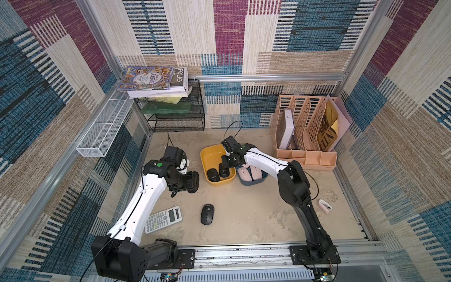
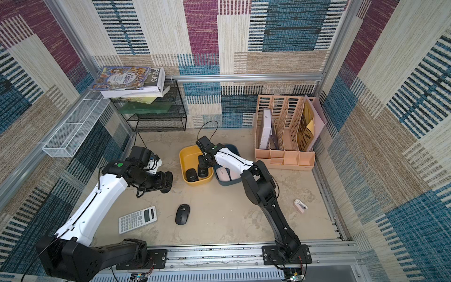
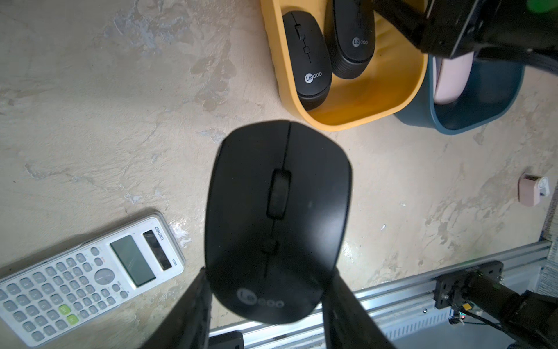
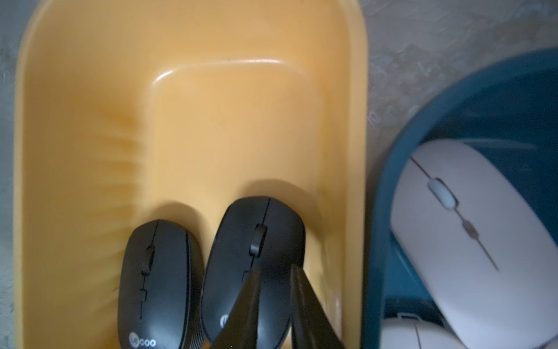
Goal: Place the mice by color into the storage box
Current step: Adjust the storage box at the center of the board, then place the mouse in the storage box.
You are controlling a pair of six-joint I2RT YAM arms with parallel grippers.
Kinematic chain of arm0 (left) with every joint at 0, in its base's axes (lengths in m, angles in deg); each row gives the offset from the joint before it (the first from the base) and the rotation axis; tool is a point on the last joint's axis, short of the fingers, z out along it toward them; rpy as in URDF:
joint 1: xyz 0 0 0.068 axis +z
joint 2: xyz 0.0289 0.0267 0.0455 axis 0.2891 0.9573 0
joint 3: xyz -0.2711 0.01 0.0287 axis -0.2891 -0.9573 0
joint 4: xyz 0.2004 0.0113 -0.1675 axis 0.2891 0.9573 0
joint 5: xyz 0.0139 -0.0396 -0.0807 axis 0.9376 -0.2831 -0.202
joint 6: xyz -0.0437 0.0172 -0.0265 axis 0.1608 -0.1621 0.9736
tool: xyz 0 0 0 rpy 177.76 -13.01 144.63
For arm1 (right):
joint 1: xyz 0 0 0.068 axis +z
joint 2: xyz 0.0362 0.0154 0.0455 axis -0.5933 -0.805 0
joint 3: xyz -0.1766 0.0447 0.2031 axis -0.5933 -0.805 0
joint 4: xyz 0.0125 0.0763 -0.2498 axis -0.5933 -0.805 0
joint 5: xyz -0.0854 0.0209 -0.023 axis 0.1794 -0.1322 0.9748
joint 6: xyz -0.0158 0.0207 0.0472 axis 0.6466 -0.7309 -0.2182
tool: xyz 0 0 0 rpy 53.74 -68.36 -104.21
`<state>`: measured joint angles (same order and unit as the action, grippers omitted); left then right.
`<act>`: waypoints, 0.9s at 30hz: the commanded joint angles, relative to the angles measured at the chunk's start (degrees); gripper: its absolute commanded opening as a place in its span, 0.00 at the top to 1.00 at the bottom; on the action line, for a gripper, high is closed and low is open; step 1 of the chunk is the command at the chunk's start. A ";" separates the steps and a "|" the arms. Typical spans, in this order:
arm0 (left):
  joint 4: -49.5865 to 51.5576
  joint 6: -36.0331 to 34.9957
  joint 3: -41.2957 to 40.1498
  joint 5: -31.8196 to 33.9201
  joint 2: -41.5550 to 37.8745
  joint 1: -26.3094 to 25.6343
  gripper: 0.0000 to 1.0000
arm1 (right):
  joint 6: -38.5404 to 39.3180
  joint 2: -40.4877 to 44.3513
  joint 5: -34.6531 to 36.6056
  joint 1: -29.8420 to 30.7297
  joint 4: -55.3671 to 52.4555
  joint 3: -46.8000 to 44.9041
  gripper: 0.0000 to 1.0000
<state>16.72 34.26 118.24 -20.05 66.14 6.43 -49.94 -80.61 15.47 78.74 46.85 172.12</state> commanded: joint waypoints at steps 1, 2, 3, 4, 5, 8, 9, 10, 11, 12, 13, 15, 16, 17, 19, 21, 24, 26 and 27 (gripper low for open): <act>-2.88 1.07 2.74 -1.03 1.35 -1.93 0.55 | -1.13 3.17 0.00 0.27 4.27 -3.12 0.76; -3.11 1.55 4.25 -1.14 2.31 -2.63 0.55 | -1.22 4.14 -0.73 0.36 5.21 -3.69 0.75; -3.36 2.12 6.03 -1.05 3.43 -3.42 0.55 | -1.36 5.11 -1.83 0.37 6.18 -4.05 0.73; -3.55 2.53 7.64 -1.01 4.46 -4.02 0.55 | -1.65 5.87 -2.89 0.24 6.69 -4.21 0.72; -3.84 3.10 9.49 -0.78 5.89 -4.66 0.55 | -1.89 6.75 -4.19 0.15 7.26 -4.26 0.69; -5.72 5.93 13.87 -0.74 10.16 -6.12 0.56 | -1.58 9.67 -6.87 -0.32 7.86 -4.59 0.58; -7.00 6.96 14.88 -0.62 11.81 -6.80 0.56 | -1.11 10.79 -7.47 -0.50 7.62 -4.76 0.51; -7.98 8.00 15.66 -0.65 13.41 -7.02 0.55 | -0.62 11.82 -8.00 -0.75 7.28 -5.00 0.45; -8.70 9.48 16.74 -0.39 15.50 -7.27 0.55 | -0.01 13.10 -8.55 -1.10 6.80 -5.47 0.37; -9.49 10.61 17.59 -0.35 17.27 -7.38 0.55 | 0.60 14.33 -8.97 -1.44 6.48 -6.40 0.30; -10.52 11.98 18.24 0.13 19.04 -7.38 0.55 | 1.09 15.88 -9.28 -1.83 6.14 -7.57 0.23; -11.94 14.40 19.13 2.13 22.30 -7.56 0.56 | 1.76 19.17 -10.07 -2.97 5.90 -10.81 0.13; -12.33 15.54 19.67 3.65 24.06 -7.60 0.56 | 2.00 21.59 -10.41 -3.62 5.91 -12.95 0.08; -12.68 16.32 20.16 4.87 25.79 -7.69 0.56 | 2.24 23.88 -10.49 -4.30 6.01 -15.25 0.02; -13.07 17.89 20.91 7.65 28.61 -7.74 0.56 | 2.62 28.16 -10.69 -5.82 6.18 -19.43 0.04; -13.51 19.48 21.62 10.24 30.95 -7.75 0.57 | 3.09 32.08 -11.57 -7.28 6.08 -22.68 0.04; -14.15 20.92 23.95 13.08 34.08 -8.51 0.57 | 4.34 36.81 -11.58 -8.23 4.92 -25.69 0.04; -13.41 21.23 26.75 15.44 36.48 -9.11 0.57 | 4.76 39.11 -11.57 -8.50 4.02 -27.21 0.04; -12.69 21.27 28.23 16.23 37.58 -9.44 0.57 | 4.95 39.95 -11.73 -8.56 3.84 -28.07 0.04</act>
<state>4.50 54.00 143.77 -8.68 101.99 -2.37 -46.40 -42.32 4.61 70.48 51.96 145.43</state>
